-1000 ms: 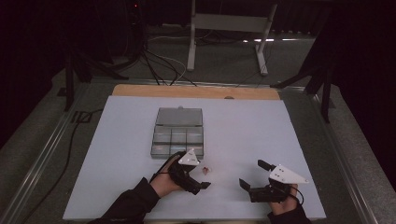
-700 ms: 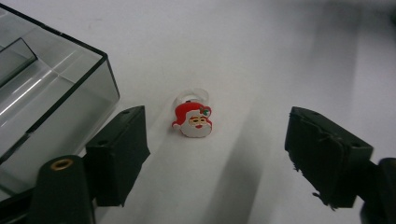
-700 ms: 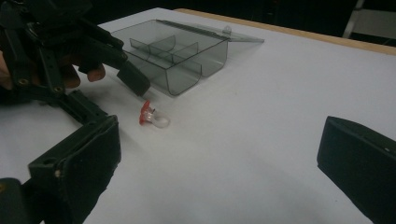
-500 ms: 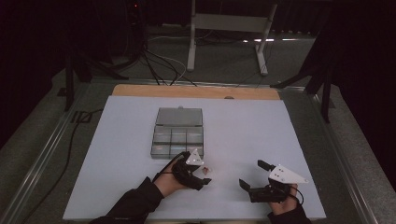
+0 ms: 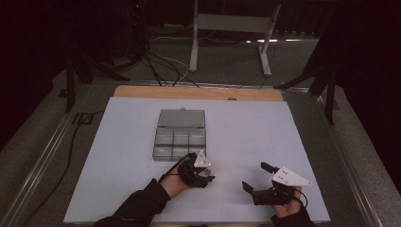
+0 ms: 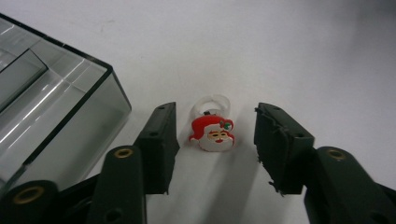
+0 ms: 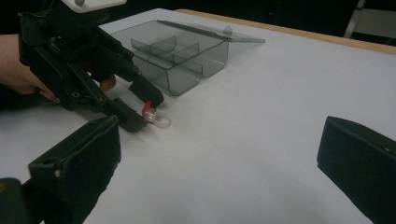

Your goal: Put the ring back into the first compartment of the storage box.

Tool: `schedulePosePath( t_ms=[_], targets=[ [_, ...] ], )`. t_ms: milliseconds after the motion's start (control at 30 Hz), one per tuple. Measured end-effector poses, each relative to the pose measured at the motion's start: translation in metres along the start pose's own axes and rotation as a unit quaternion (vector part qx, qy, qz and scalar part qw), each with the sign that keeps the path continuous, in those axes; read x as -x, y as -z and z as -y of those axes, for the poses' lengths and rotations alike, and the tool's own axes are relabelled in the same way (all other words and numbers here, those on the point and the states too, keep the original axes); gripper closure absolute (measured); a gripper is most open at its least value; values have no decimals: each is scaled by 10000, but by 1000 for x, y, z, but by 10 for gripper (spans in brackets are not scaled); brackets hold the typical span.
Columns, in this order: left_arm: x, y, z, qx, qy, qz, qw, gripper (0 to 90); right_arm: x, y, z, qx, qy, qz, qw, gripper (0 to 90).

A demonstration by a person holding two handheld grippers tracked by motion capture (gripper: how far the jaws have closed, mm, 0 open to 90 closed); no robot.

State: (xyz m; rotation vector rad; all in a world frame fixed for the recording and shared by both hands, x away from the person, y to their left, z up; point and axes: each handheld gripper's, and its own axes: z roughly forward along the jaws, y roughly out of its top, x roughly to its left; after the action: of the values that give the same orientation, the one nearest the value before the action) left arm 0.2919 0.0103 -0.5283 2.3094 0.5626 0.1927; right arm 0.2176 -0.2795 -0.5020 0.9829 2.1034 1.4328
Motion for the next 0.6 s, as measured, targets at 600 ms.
schedulePosePath(
  t_ms=[600],
  targets=[
    [5,-6,-6,-112,-211,-86,9997,705,0,0,0,-26,-4,-7,10000,0]
  ],
)
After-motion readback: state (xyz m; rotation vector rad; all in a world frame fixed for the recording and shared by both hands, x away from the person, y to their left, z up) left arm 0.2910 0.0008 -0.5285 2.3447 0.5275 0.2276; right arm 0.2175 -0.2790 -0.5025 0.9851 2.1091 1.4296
